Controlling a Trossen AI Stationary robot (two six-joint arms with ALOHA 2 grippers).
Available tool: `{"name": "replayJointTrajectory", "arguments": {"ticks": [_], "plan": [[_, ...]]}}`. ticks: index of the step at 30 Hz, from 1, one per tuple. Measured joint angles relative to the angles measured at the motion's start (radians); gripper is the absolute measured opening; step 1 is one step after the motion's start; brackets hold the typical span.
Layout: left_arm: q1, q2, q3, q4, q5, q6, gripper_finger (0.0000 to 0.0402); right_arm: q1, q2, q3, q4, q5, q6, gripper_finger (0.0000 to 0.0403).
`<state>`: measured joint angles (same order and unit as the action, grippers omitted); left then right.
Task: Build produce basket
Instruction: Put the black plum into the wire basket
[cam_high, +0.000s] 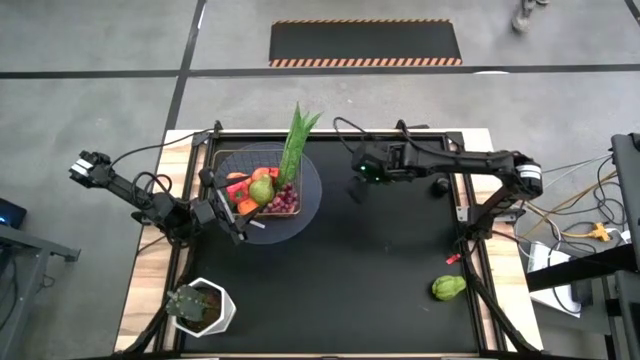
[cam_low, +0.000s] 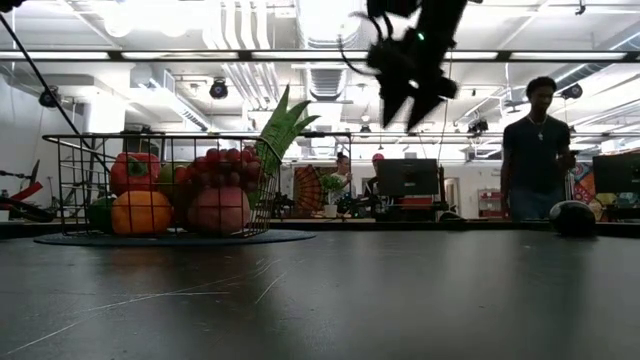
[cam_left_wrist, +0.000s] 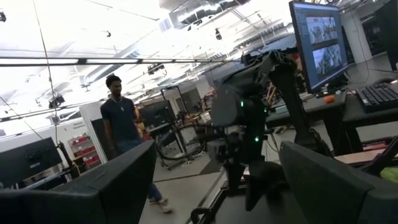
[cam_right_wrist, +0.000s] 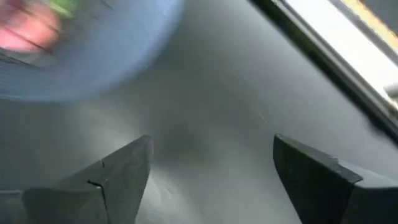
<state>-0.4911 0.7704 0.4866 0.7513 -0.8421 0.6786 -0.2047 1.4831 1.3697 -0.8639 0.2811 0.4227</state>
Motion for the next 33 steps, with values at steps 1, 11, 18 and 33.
{"name": "replayJointTrajectory", "arguments": {"ticks": [1, 11, 18, 33], "plan": [[0.0, 0.0, 0.0, 0.0, 0.0, 0.002, 0.0322, -0.009, 0.003, 0.0, -0.05, 0.011, 0.03, 0.0317], [0.0, 0.0, -0.001, -0.002, 0.0, 0.011, 0.0322, -0.1, -0.024, -0.106, -0.253, 0.166, 0.295, 0.0338], [0.0, 0.0, -0.001, -0.008, -0.002, 0.014, 0.0322, -0.145, -0.089, -0.272, -0.253, 0.166, 0.419, 0.0337], [0.0, 0.0, -0.002, -0.008, -0.003, 0.036, 0.0322, -0.262, -0.201, -0.543, -0.223, 0.298, 0.746, 0.0341]]}}
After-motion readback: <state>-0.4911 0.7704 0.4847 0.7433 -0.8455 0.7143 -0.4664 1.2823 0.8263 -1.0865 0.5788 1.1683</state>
